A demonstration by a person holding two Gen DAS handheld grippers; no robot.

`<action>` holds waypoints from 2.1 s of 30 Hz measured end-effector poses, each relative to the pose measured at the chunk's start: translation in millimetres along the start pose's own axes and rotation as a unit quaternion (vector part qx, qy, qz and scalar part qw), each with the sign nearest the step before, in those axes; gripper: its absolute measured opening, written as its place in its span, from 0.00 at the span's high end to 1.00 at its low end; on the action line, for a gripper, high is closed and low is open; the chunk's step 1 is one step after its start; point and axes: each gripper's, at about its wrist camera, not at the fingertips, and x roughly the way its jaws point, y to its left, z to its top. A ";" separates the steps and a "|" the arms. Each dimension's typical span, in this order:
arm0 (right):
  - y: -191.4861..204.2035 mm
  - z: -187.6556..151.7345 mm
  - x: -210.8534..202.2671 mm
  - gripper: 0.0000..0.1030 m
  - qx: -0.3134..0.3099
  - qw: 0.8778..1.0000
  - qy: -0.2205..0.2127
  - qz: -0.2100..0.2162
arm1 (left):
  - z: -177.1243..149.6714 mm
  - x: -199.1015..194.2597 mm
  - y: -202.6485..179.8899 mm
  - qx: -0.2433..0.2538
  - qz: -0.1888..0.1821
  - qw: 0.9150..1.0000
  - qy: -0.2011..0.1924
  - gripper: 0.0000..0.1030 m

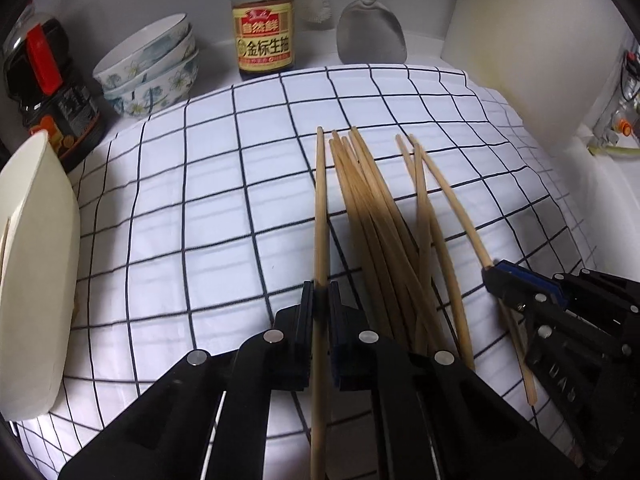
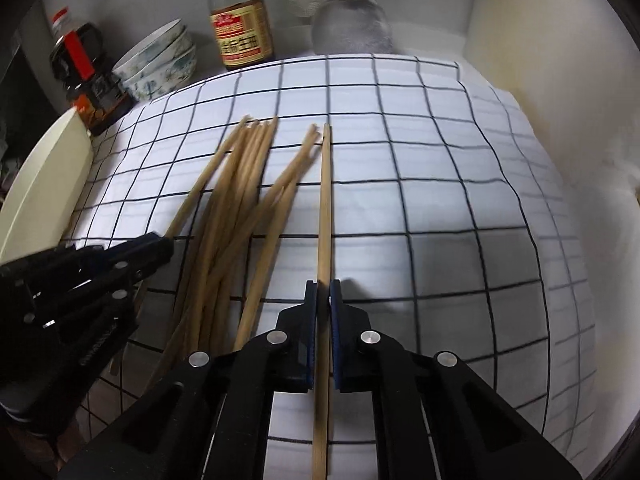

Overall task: Organize utensils
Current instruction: 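Carry both held chopsticks over the white bowl and lower them inside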

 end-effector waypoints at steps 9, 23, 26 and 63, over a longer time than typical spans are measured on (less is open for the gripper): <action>0.8 3.6 -37.0 0.94 0.024 0.999 -0.018 0.015 | -7.1 -44.7 18.0 -0.020 -0.014 1.000 -0.013 0.93; 144.1 55.8 -86.4 0.94 -0.084 0.989 -0.060 0.106 | -2.6 -153.6 141.1 -0.105 0.088 0.983 -0.122 0.93; 190.9 62.4 -80.7 0.94 -0.112 0.983 -0.056 0.137 | -11.1 -162.2 178.5 -0.136 0.113 0.977 -0.122 0.93; 361.3 89.3 36.4 0.94 -0.149 0.975 0.034 0.159 | -46.4 -103.4 318.8 -0.205 0.179 0.961 -0.050 0.92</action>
